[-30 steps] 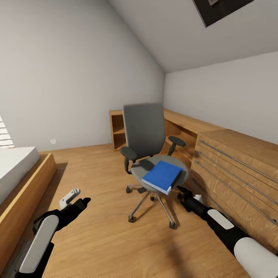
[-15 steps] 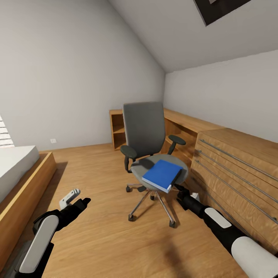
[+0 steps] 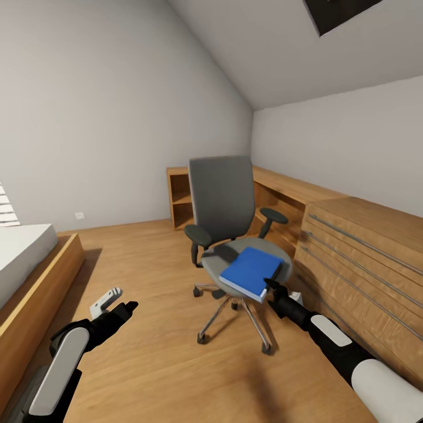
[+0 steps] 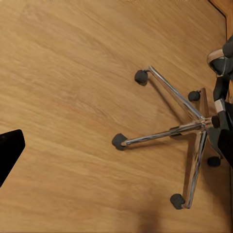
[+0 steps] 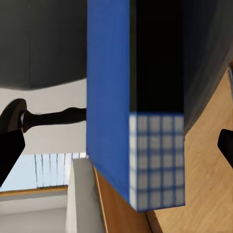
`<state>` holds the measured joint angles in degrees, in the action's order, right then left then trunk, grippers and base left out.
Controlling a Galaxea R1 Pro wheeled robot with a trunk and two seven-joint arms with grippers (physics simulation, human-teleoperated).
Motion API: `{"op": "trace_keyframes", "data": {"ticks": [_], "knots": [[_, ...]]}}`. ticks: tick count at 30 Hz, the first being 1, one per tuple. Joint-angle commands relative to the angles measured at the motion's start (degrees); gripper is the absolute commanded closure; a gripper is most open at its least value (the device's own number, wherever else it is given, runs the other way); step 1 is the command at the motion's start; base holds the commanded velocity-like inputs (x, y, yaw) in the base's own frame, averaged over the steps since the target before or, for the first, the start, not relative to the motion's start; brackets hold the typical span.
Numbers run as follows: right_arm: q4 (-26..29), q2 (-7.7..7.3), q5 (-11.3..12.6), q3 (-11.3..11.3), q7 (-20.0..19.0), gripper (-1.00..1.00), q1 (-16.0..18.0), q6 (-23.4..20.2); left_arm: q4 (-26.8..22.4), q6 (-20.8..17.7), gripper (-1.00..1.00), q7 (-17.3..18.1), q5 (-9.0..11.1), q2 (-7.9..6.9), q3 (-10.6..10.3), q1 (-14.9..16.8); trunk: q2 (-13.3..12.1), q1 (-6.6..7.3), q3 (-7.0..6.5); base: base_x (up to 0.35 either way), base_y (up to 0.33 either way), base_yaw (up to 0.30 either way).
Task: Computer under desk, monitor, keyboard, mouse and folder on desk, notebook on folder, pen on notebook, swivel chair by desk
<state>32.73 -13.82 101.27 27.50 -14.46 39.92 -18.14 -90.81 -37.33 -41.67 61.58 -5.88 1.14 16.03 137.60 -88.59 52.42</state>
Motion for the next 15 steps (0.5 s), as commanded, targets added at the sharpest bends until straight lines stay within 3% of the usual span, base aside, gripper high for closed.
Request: {"op": "trace_keyframes", "data": {"ticks": [1,10,15], "knots": [[0.0,-0.07,0.4,0.3,-0.2,-1.0,0.1,0.0,-0.1,-0.1,-1.0,-0.5,0.6,-0.01,0.0,0.0,0.0,-0.01,0.06,0.213,0.003,0.0],[-0.2,-0.13,0.3,0.1,-0.2,-1.0,0.1,0.0,-0.1,-0.1,-1.0,-0.5,0.6,-0.01,0.1,0.0,0.0,-0.01,0.06,0.057,0.001,0.0],[-0.2,-0.15,0.3,0.1,-0.1,-1.0,0.1,0.0,-0.2,0.0,-1.0,-0.6,0.6,-0.01,0.1,0.0,2.0,-1.11,0.96,0.005,0.0,0.0]]}}
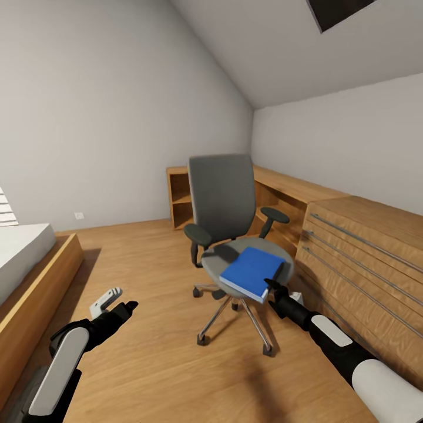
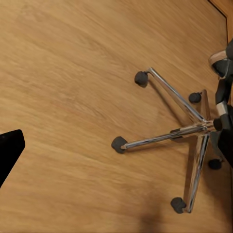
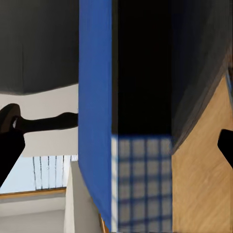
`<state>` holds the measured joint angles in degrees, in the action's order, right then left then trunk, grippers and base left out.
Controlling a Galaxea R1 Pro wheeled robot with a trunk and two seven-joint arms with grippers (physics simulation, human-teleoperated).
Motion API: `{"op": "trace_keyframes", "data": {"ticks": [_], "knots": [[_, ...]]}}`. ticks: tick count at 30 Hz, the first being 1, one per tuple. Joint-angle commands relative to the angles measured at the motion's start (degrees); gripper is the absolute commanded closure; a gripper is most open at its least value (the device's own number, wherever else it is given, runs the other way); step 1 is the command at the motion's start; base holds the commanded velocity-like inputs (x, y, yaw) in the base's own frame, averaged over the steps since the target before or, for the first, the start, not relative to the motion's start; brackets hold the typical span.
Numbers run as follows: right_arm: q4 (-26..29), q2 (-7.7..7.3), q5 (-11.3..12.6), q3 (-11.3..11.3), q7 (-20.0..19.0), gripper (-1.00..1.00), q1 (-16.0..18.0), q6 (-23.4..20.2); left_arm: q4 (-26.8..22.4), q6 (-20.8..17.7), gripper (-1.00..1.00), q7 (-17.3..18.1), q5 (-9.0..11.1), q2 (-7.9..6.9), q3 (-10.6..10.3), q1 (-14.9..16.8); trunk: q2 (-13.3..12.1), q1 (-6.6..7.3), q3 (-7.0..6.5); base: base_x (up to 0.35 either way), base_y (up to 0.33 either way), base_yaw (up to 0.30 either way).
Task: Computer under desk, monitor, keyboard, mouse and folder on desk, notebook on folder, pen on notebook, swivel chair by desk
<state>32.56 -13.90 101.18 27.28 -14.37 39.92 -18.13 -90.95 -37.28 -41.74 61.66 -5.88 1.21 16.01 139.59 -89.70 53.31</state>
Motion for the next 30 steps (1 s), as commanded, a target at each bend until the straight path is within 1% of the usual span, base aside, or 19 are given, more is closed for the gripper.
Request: {"op": "trace_keyframes", "data": {"ticks": [1,3,12,15,25,30], "knots": [[0.0,-0.07,0.4,0.4,-0.2,-1.0,0.1,0.0,-0.1,-0.1,-1.0,-0.5,0.6,0.01,0.0,0.0,0.4,-0.21,0.24,0.001,0.0,0.0],[0.0,-0.07,0.4,0.4,-0.2,-1.0,0.1,0.0,-0.1,-0.1,-1.0,-0.5,0.6,0.05,0.0,0.0,1.2,-0.65,0.6,0.0,0.0,0.0],[0.0,0.0,0.5,0.5,-0.2,-1.0,0.1,0.0,-0.1,-0.1,-1.0,-0.5,0.7,0.01,0.0,0.1,1.2,-0.65,0.6,0.0,0.0,0.0],[-0.1,0.04,0.6,0.7,-0.2,-1.0,0.1,0.0,-0.1,-0.1,-1.0,-0.5,0.7,0.0,0.0,0.0,2.4,-1.31,1.14,0.0,0.0,0.0],[0.0,0.12,0.6,0.9,-0.1,-1.0,0.1,0.0,-0.1,-0.1,-1.0,-0.6,0.8,-0.01,0.0,0.1,2.4,-1.31,1.14,0.0,0.0,0.0],[0.0,0.51,0.6,0.9,-0.1,-1.0,0.1,0.0,-0.1,-0.1,-1.0,-0.6,0.8,0.0,0.0,0.1,2.4,-1.31,1.14,0.0,0.0,0.0]]}}
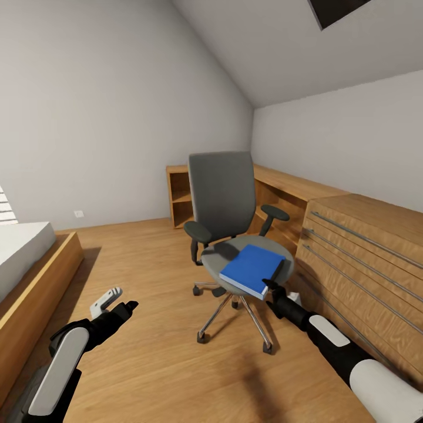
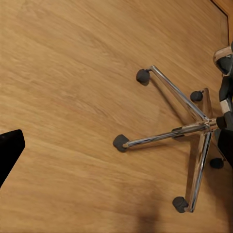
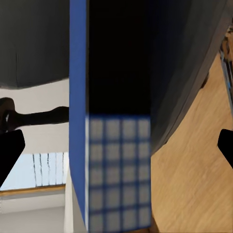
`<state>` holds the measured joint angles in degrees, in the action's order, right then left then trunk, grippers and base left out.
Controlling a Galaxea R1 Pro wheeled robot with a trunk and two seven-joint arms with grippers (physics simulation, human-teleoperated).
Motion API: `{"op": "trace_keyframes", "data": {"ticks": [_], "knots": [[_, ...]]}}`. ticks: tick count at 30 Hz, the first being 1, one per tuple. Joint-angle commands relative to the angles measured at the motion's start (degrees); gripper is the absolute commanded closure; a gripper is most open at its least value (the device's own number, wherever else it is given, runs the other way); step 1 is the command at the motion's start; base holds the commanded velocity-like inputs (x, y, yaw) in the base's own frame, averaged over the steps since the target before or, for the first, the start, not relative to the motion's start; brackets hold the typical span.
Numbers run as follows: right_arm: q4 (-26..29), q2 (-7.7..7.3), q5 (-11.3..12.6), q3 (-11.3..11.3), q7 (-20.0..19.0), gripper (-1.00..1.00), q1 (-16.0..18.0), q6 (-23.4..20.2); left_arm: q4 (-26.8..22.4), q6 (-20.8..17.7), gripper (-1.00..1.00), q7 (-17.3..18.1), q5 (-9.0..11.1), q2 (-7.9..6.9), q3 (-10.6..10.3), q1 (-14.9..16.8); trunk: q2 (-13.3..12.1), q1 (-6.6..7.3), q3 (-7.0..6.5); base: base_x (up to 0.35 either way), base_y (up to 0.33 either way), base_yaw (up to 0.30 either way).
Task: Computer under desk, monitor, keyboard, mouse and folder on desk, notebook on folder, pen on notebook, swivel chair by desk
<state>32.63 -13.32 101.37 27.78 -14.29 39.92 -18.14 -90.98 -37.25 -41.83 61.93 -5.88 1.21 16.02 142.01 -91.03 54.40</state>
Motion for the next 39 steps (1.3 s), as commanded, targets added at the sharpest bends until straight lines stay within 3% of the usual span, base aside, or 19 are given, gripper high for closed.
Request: {"op": "trace_keyframes", "data": {"ticks": [1,12,35,36,39], "knots": [[0.0,-0.01,0.4,0.4,-0.2,-1.0,0.1,0.0,-0.1,-0.1,-1.0,-0.5,0.6,-0.01,0.0,0.0,0.0,0.01,0.06,0.0,0.0,0.0],[0.0,0.84,0.3,0.3,-0.2,-1.0,0.1,0.1,-0.1,-0.2,-1.0,-0.5,0.6,-0.01,0.0,0.0,0.0,0.01,0.06,0.0,0.0,0.0],[0.1,0.95,0.1,0.8,-0.2,-1.0,0.1,0.0,-0.1,-0.2,-1.0,-0.5,0.5,-0.01,0.0,0.0,0.0,0.01,0.06,0.0,0.0,0.0],[0.1,0.94,0.1,0.8,-0.2,1.0,0.1,0.0,-0.1,-0.2,-1.0,-0.5,0.5,-0.01,0.0,0.0,0.0,0.01,0.06,0.0,0.0,0.0],[0.1,0.93,0.1,0.9,-0.2,1.0,0.1,-0.1,-0.1,-0.2,-1.0,-0.5,0.5,-0.01,0.0,0.0,0.0,0.01,0.06,0.0,0.0,0.0]]}}
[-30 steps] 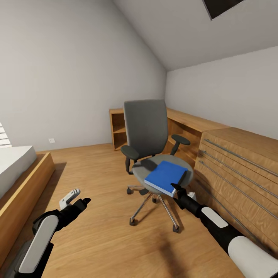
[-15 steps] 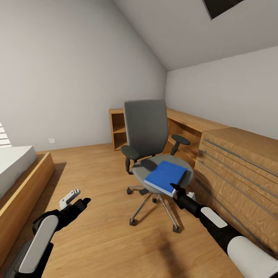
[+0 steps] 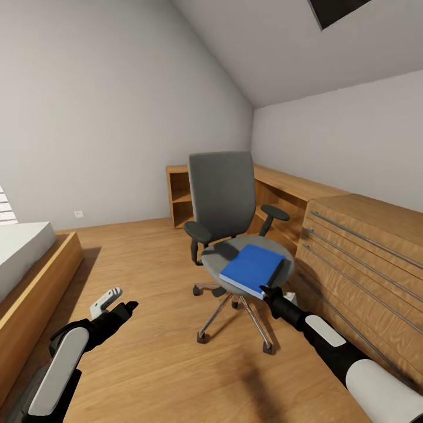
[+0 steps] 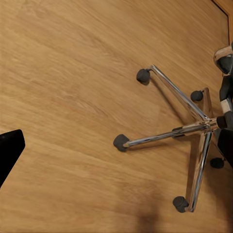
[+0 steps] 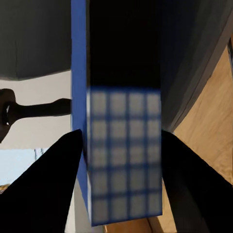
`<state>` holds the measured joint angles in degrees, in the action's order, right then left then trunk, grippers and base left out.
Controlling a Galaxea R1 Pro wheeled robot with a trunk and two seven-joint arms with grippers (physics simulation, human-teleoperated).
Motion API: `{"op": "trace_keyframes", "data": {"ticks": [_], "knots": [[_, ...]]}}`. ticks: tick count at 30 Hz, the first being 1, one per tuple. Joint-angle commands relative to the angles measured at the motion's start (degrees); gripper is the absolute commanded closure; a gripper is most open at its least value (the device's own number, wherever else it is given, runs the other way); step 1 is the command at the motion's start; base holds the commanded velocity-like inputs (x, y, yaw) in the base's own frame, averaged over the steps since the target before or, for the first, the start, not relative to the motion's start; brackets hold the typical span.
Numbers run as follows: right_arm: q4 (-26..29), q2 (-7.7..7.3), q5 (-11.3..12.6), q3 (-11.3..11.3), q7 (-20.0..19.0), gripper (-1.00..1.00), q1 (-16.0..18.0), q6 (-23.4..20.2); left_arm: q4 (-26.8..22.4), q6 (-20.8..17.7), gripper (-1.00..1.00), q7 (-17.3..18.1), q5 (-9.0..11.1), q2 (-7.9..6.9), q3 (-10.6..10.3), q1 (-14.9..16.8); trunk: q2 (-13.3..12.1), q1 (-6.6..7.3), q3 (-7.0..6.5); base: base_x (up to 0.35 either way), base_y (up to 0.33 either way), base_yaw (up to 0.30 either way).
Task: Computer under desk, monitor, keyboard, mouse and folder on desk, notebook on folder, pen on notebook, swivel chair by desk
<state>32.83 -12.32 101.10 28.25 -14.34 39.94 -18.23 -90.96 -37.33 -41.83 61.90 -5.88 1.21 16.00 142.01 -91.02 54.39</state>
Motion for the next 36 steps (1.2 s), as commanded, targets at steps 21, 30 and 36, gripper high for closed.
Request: {"op": "trace_keyframes", "data": {"ticks": [21,30,36], "knots": [[0.6,-0.23,0.2,0.2,-0.2,1.0,0.0,0.1,-0.1,0.2,-1.0,-0.5,0.2,0.16,-0.1,0.0,-3.6,1.99,-1.55,0.0,0.0,0.0],[3.0,-1.67,0.0,0.1,-0.2,1.0,0.0,0.3,-0.2,0.3,-1.0,-0.7,0.2,0.37,-0.6,0.0,-7.2,3.96,-3.17,0.0,0.0,0.0],[7.1,-3.77,0.0,0.1,-0.1,1.0,-0.9,0.4,-0.1,0.3,-1.0,-0.7,0.3,0.39,-0.7,0.0,-9.6,5.28,-4.25,0.0,0.0,0.0]]}}
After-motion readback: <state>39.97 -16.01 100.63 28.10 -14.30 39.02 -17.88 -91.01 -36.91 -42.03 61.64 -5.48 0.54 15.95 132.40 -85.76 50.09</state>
